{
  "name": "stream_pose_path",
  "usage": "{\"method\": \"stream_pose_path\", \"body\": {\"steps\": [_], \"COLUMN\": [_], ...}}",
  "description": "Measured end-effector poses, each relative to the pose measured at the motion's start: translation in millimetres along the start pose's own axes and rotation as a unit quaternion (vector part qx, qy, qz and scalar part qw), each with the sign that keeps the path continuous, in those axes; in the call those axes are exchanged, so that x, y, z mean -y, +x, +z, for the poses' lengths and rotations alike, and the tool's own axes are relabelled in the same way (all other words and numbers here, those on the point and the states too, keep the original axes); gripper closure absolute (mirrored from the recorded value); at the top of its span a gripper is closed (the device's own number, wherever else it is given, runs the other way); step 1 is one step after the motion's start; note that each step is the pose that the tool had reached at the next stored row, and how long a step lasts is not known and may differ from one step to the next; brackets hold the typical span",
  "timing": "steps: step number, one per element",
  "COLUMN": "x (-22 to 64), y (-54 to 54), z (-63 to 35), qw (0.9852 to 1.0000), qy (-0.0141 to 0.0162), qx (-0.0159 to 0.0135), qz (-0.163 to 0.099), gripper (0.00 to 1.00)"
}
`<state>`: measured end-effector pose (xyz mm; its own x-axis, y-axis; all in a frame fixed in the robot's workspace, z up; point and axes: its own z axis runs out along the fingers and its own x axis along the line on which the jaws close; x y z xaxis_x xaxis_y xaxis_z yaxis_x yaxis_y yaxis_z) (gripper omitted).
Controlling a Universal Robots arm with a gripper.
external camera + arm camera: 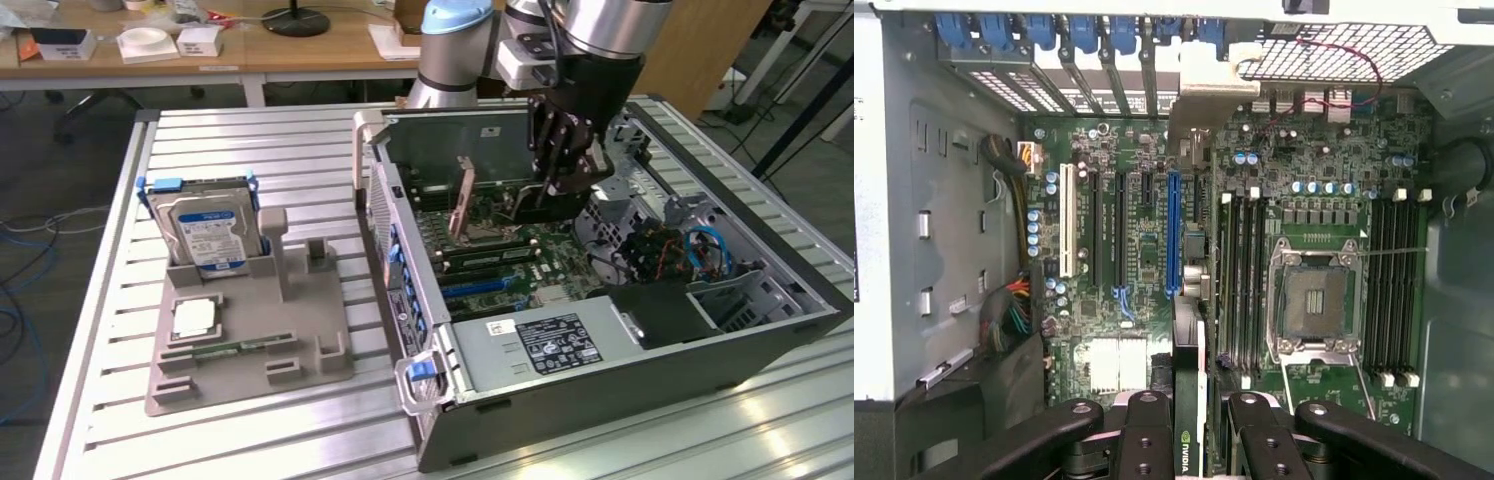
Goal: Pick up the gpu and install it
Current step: 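Insert the gpu into the slot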
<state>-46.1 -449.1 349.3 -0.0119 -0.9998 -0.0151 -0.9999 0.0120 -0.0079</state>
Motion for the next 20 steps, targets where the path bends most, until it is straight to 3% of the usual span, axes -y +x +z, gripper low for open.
{"method": "stream_pose_path", "body": {"steps": [20], "x": [-2.3], "y": [0.1], "z": [5.5], "qw": [1.0], "qy": [0.0], "qx": [0.0], "qz": [0.0], "gripper": [0.74]}}
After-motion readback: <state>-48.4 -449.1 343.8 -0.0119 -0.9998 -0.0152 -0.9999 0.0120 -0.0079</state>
